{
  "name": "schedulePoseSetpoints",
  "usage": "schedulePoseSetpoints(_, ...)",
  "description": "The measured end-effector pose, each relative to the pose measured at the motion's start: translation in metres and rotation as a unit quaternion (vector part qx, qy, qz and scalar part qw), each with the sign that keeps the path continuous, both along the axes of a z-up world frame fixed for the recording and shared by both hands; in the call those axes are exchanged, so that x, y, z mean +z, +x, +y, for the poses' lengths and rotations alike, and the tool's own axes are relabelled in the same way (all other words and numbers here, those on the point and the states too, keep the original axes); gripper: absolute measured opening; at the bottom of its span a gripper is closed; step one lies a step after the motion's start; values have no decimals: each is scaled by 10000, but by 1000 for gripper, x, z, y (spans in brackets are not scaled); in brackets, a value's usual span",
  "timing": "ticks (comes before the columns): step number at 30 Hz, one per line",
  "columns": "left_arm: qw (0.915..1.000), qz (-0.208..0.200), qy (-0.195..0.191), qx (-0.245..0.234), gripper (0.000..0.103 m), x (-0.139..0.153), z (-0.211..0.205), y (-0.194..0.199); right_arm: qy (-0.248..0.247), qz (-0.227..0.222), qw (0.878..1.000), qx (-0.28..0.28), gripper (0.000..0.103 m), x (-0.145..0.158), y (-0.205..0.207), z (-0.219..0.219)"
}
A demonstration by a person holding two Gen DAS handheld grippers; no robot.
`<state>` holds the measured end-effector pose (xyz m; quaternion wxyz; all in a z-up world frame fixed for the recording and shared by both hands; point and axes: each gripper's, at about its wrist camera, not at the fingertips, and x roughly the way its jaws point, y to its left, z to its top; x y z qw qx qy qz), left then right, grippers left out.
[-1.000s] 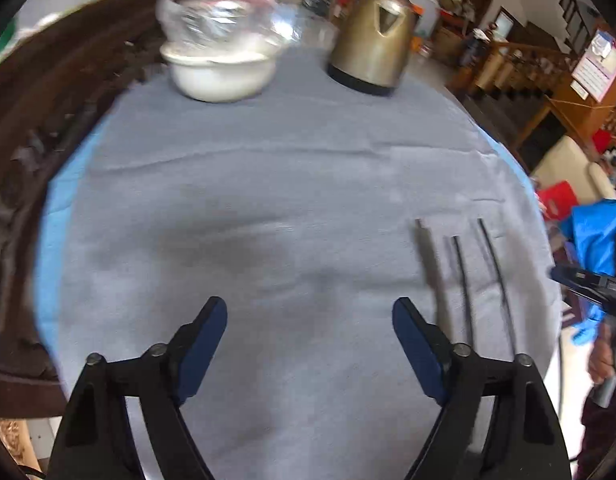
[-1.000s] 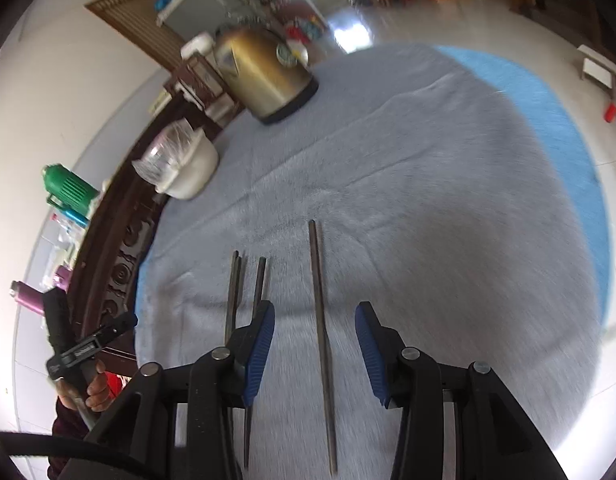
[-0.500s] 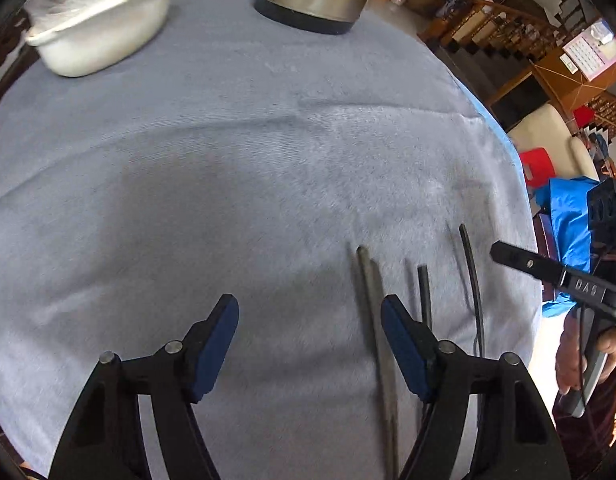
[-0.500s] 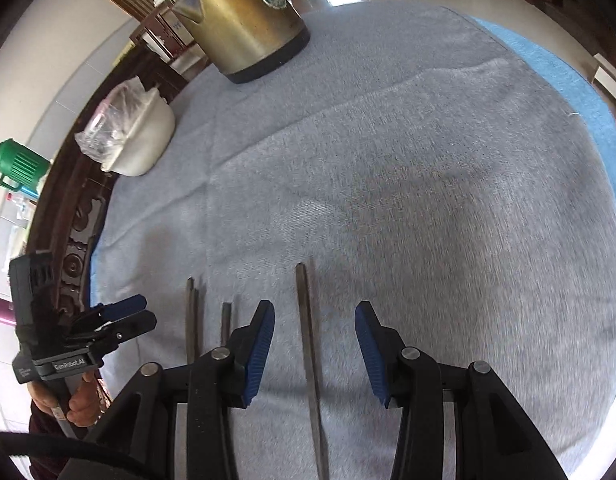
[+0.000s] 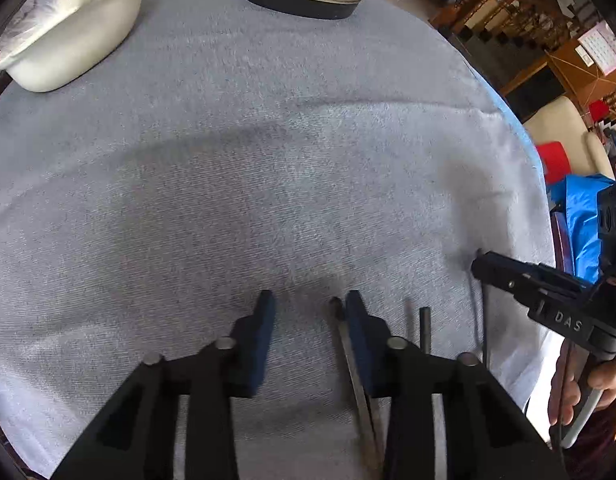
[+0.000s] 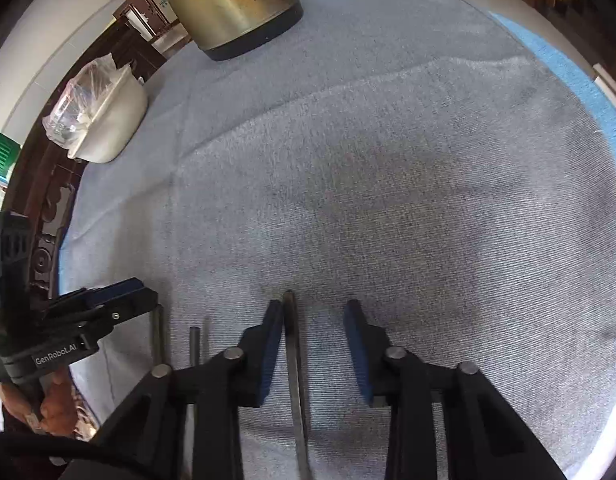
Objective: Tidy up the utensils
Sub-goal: 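Close the right tool on a dark chopstick while the left tool grasps another chopstick, then lift both held chopsticks and carry them over the grey cup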
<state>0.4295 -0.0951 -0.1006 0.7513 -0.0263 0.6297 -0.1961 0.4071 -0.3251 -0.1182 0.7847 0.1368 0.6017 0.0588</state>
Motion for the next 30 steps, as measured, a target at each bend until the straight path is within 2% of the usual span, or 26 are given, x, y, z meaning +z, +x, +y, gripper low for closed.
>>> schedulePoseSetpoints(2, 10000, 22, -22, 52, 23, -1, 6, -1, -27, -39, 10000, 21, 24, -1, -2, 0)
schedulePoseSetpoints(4, 9999, 81, -83, 122, 23, -1, 13, -2, 31, -19, 10000, -38, 20, -2, -5, -5)
schedulePoseSetpoints(8, 9997, 164, -145, 118, 23, -1, 20, -10, 122, 111, 9998, -59, 20, -4, -9, -9)
schedulePoseSetpoints(13, 9996, 206, -142, 120, 25, -5, 4, -14, -104, 164, 9998, 104, 23, -3, -8, 6)
schedulePoseSetpoints(15, 9999, 98, 31, 73, 23, -2, -1, -15, -381, 29, 9991, 195, 22, -2, -10, 16)
schedulePoseSetpoints(16, 9999, 69, 94, 36, 12, -2, -3, -16, -467, -9, 9986, 229, 14, -1, -12, 21)
schedulePoseSetpoints(17, 9999, 79, 85, 45, 12, -2, -5, -15, -581, -56, 9980, 252, 9, -1, -13, 24)
schedulePoseSetpoints(19, 9999, 49, 83, 111, 10, -3, -10, -14, -497, -115, 9985, 189, 7, 0, -17, 22)
schedulePoseSetpoints(24, 9990, -344, -69, 259, 6, 23, 9, -27, -214, -606, 9979, 79, 6, 24, -39, 7)
schedulePoseSetpoints(30, 9923, -1048, -254, 613, 5, 77, 46, -55, 112, -1487, 9887, -121, 6, 81, -81, -21)
